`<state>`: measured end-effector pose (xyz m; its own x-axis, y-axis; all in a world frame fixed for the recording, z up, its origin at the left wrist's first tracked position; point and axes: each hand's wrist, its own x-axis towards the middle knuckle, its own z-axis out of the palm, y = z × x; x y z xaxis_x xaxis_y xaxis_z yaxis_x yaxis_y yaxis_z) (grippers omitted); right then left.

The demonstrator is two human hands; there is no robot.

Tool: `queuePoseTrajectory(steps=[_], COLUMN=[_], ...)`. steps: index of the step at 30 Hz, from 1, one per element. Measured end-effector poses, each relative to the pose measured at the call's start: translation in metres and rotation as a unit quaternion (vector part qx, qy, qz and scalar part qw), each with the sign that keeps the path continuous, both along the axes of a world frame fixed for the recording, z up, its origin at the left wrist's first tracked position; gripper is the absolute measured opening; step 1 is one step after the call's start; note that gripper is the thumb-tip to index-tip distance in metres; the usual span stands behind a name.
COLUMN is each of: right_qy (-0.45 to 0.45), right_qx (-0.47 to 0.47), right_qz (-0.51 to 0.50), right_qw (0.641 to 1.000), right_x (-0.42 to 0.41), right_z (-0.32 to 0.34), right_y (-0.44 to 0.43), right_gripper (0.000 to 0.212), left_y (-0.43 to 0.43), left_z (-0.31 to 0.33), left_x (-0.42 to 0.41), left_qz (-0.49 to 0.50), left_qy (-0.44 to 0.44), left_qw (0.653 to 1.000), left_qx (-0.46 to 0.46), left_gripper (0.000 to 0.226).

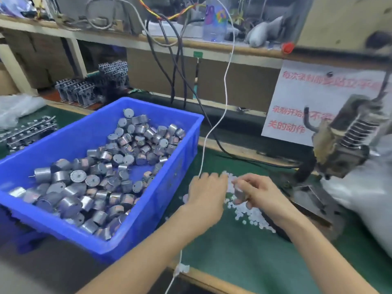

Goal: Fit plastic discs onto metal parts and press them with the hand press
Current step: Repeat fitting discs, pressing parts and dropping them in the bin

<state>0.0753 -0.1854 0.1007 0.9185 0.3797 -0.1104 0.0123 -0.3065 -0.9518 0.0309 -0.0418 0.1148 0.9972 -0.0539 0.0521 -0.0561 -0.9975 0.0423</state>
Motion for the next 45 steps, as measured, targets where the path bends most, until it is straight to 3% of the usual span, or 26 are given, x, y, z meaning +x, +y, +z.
queuePoseTrajectory(steps=[3,6,9,12,17,19,20,22,24,33,45], right_qy=[0.077,0.092,0.089,0.061,0.058,0.023,0.002,-0.032,-0.056,-0.219,-0.258], right_qx=[0.029,0.053,0.081,0.073,0.137,0.129,0.119,0.082,0.04,-0.074,-0.103], right_qz=[-0.051,-0.065,-0.078,-0.099,-0.128,-0.132,-0.131,-0.133,-0.139,-0.101,-0.102], right_qw=[0.995,0.992,0.99,0.991,0.981,0.983,0.984,0.987,0.988,0.968,0.955], right_x=[-0.011,-0.021,-0.028,-0.033,-0.043,-0.047,-0.049,-0.05,-0.051,-0.05,-0.05], right_z=[-0.034,-0.051,-0.061,-0.069,-0.079,-0.082,-0.084,-0.088,-0.095,-0.1,-0.098], right_y=[-0.023,-0.029,-0.027,-0.029,-0.034,-0.037,-0.038,-0.041,-0.045,-0.037,-0.035], right_gripper=[0.013,0.022,0.015,0.014,0.016,0.019,0.021,0.022,0.023,0.023,0.023], left_y=[0.006,0.011,0.015,0.015,0.004,0.0,-0.003,-0.015,-0.025,-0.017,-0.014], left_z=[-0.043,-0.062,-0.07,-0.073,-0.076,-0.083,-0.086,-0.089,-0.097,-0.116,-0.115], left_x=[0.012,0.022,0.03,0.03,0.021,0.015,0.012,0.003,-0.001,-0.004,-0.009], left_qz=[-0.024,-0.042,-0.049,-0.039,-0.069,-0.075,-0.075,-0.077,-0.085,-0.135,-0.085], left_qy=[0.063,0.046,0.037,0.031,0.0,-0.024,-0.03,0.013,0.035,-0.033,-0.067], left_qw=[0.997,0.997,0.998,0.999,0.996,0.997,0.99,0.957,0.934,0.92,0.919], left_qx=[0.047,0.037,0.003,-0.008,0.058,-0.025,-0.113,-0.28,-0.345,-0.365,-0.379], left_gripper=[0.03,0.02,0.01,0.013,0.034,0.031,0.025,0.015,0.012,0.009,0.007])
